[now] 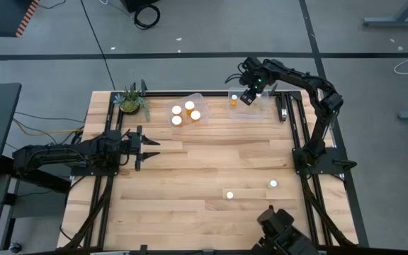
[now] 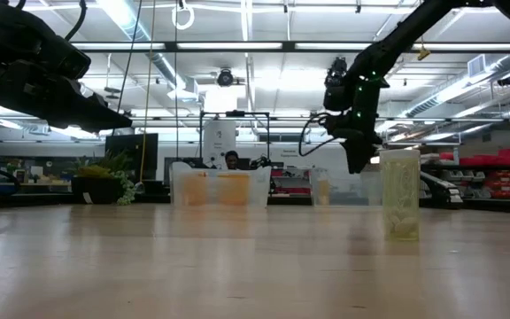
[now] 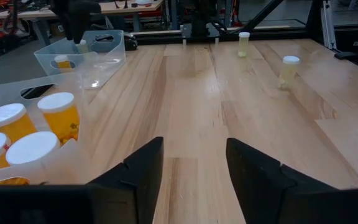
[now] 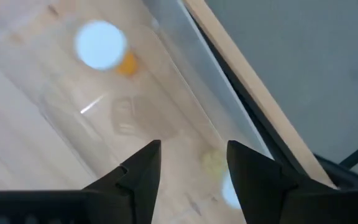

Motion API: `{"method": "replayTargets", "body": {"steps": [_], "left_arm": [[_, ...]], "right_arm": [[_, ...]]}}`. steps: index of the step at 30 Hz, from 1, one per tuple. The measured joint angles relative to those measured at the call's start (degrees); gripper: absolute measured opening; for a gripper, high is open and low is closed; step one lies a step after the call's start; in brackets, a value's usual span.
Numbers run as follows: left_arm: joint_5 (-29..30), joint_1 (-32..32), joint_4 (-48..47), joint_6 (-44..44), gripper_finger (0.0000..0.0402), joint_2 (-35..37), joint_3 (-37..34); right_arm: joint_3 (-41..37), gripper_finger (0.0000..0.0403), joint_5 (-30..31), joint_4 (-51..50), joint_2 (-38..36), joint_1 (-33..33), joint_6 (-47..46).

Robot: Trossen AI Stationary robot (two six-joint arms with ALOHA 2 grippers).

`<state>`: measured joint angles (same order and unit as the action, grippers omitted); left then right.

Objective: Pick and place medicine bottles into bin by pill shape (circle, oval)
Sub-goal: Put the yellow tablet bottle into the right transparent bin

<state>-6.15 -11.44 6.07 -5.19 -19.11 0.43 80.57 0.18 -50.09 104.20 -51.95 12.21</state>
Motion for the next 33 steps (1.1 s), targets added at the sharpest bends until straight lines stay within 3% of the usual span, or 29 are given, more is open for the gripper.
{"method": "replayTargets", "body": {"steps": [8, 17, 21, 33], "left_arm": [[0.01, 0.0, -0.01, 0.0, 0.0188, 0.01, 0.0], [0.02, 0.0, -0.02, 0.0, 0.0181, 0.01, 0.0], [0.02, 0.0, 0.0, 0.0, 0.0185, 0.0, 0.0], [0.02, 0.0, 0.0, 0.0, 0.0182, 0.02, 0.0]], "right_arm": [[0.79, 0.0191, 0.22, -0.5, 0.0, 4.65, -1.39], [0.75, 0.0191, -0.66, 0.39, 0.0, 14.59, -1.31], [1.54, 0.019, 1.95, 0.54, -0.13, 18.42, -1.64], [1.55, 0.0188, 3.11, -3.46, -2.4, 24.21, -6.67]]}}
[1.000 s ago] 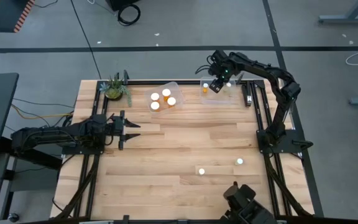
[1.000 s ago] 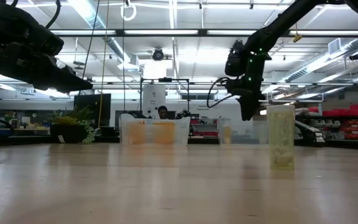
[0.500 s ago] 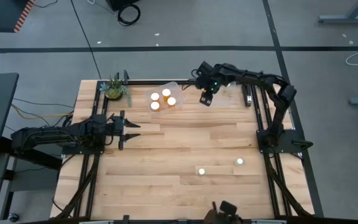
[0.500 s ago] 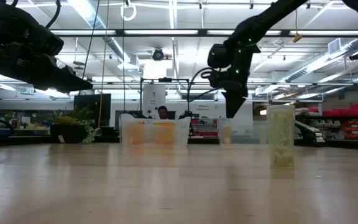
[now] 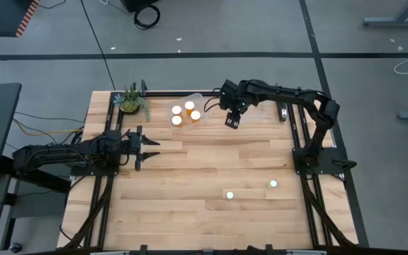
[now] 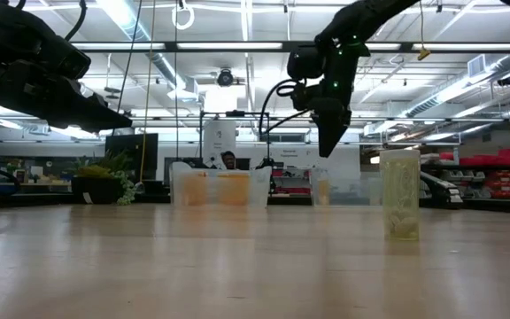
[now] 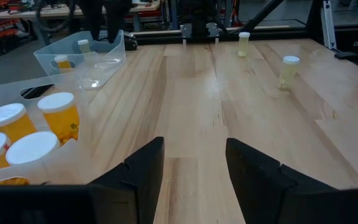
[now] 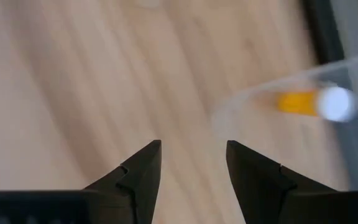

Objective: Pick and place medicine bottles into bin by pill shape (circle, oval)
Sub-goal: Put the yellow tablet bottle into the right transparent bin

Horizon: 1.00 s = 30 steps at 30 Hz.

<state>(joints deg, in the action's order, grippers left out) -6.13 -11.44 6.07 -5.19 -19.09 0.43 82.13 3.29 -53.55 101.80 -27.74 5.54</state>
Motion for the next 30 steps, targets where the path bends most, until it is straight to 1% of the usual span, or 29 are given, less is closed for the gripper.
{"method": "replayTargets", "body": {"steps": [5, 8, 13, 18, 21, 25, 30], "left_arm": [[0.0, 0.0, 0.0, 0.0, 0.0187, 0.0, 0.0], [0.0, 0.0, 0.0, 0.0, 0.0186, 0.0, 0.0], [-0.01, 0.0, 0.0, 0.0, 0.0181, 0.0, 0.0], [-0.02, 0.0, 0.0, 0.0, 0.0185, 0.0, 0.0], [0.0, 0.0, 0.0, 0.0, 0.0187, -0.01, 0.0], [0.0, 0.0, 0.02, 0.0, 0.0184, 0.0, -0.01], [-0.01, 0.0, 0.02, 0.0, 0.0182, 0.0, 0.0]], "right_arm": [[0.0, 0.0188, -5.82, 0.19, 0.07, 4.33, 2.33], [-0.02, 0.0188, -7.73, 0.99, 0.07, 7.73, 3.37], [-0.02, 0.0187, -10.88, 2.27, 0.07, 15.14, 6.48], [-0.02, 0.0187, -13.73, 3.52, 0.07, 23.04, 8.9], [-0.02, 0.0187, -14.36, 4.3, 0.09, 27.74, 8.44], [-0.02, 0.0187, -14.08, 4.62, 0.09, 32.95, 5.27], [-0.02, 0.0187, -10.0, 4.96, 0.09, 38.29, 0.77]]}}
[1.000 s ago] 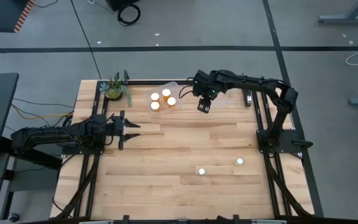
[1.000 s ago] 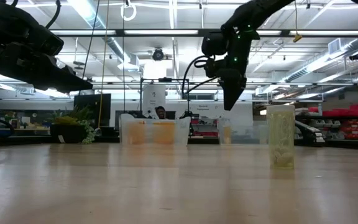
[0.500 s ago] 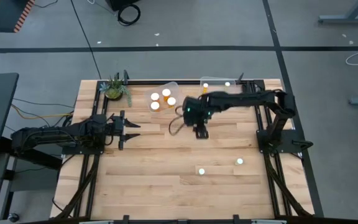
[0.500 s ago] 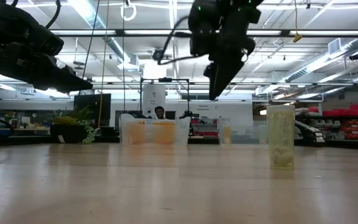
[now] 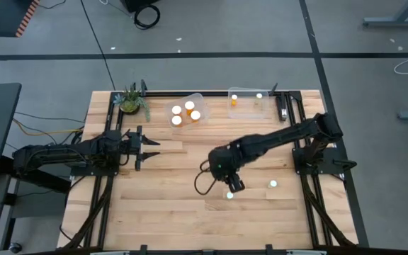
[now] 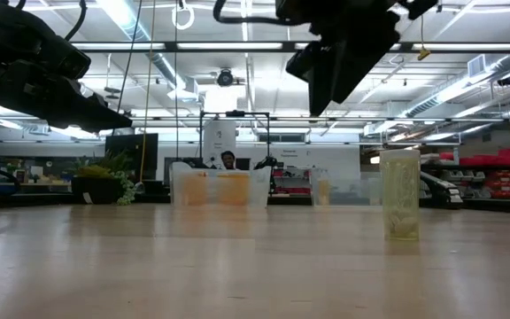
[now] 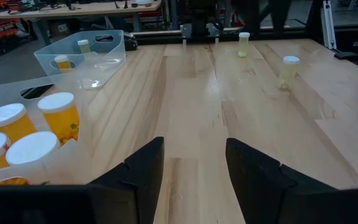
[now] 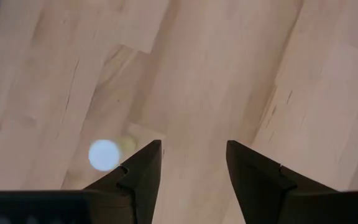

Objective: Pick and place medicine bottles into bin by pill shape (circle, oval)
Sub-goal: Put the yellow tablet bottle into the right transparent bin

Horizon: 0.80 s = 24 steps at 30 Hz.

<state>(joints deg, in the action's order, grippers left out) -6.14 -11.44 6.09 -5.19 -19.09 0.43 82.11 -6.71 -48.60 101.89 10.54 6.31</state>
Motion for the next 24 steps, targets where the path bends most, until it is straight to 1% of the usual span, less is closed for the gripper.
{"method": "replayTargets", "body": {"steps": [3, 7, 9, 13, 16, 20, 24], "left_arm": [[-0.01, 0.0, 0.0, 0.0, 0.0186, 0.0, 0.0], [-0.01, 0.0, 0.0, 0.0, 0.0187, 0.0, 0.0], [0.01, 0.0, 0.0, 0.0, 0.0185, 0.0, 0.0], [-0.01, 0.0, 0.0, 0.0, 0.0181, 0.0, -0.02], [0.01, 0.0, 0.0, 0.0, 0.0184, 0.0, 0.0], [0.01, 0.0, 0.0, 0.0, 0.0187, 0.0, 0.0], [0.0, 0.0, 0.0, 0.0, 0.0184, -0.02, 0.0]], "right_arm": [[-0.82, 0.0187, 2.71, 2.92, 0.0, 2.33, -1.11], [-2.23, 0.0187, 3.52, 7.89, 0.04, 5.05, -3.11], [-2.76, 0.0187, 4.12, 9.02, 0.04, 6.54, -4.27], [-2.97, 0.0192, 8.04, 9.62, 0.09, 9.22, -6.96], [-3.63, 0.0202, 10.57, 10.16, 0.09, 10.43, -8.16], [-6.73, 0.0221, 10.86, 10.94, 0.09, 11.08, -12.05], [-9.92, 0.0243, 10.97, 13.14, 0.11, 11.63, -12.42]]}}
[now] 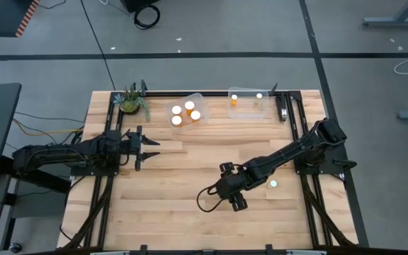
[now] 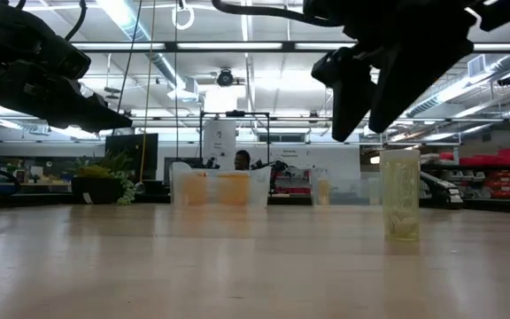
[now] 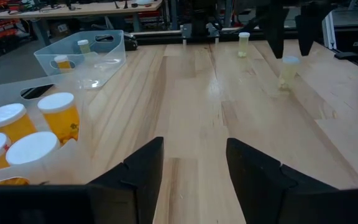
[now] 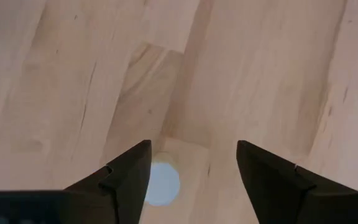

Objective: Pick and place medicine bottles into bin by pill shape (circle, oval)
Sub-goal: Put the yellow tablet bottle into the right transparent bin

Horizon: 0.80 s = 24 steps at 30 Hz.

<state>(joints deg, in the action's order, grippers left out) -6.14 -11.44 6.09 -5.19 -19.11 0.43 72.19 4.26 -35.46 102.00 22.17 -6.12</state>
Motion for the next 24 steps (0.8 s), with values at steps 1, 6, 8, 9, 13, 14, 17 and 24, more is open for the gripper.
{"method": "replayTargets", "body": {"steps": [1, 6, 8, 9, 13, 14, 17, 24], "left_arm": [[0.0, 0.0, 0.0, 0.0, 0.0183, -0.01, -0.01], [0.01, 0.0, 0.0, 0.0, 0.0183, 0.01, 0.0], [0.0, 0.0, 0.0, 0.0, 0.0185, 0.01, -0.01], [0.01, 0.0, 0.0, 0.0, 0.0187, 0.0, 0.0], [-0.01, 0.0, 0.0, 0.0, 0.0186, 0.02, 0.0], [0.0, 0.0, 0.0, 0.0, 0.0185, 0.02, -0.01], [0.01, 0.0, 0.0, 0.0, 0.0181, 0.0, -0.02], [0.01, 0.0, 0.0, 0.0, 0.0187, 0.02, 0.0]], "right_arm": [[-0.36, 0.0246, 0.02, 0.37, 0.0, 0.17, -0.12], [-3.49, 0.0253, 0.03, 3.04, 0.0, 1.05, -2.18], [-4.41, 0.0253, -0.03, 4.29, 0.0, 1.64, -2.18], [-4.66, 0.0253, -0.05, 4.67, 0.0, 1.84, -1.98], [-5.05, 0.0253, 0.09, 5.22, 0.0, 2.39, -1.39], [-5.05, 0.0252, 0.23, 5.22, 0.0, 2.48, -1.08], [-5.07, 0.0244, 0.55, 5.18, 0.0, 2.84, 0.08], [-5.07, 0.0215, 1.32, 5.1, 0.0, 2.89, 0.12]]}}
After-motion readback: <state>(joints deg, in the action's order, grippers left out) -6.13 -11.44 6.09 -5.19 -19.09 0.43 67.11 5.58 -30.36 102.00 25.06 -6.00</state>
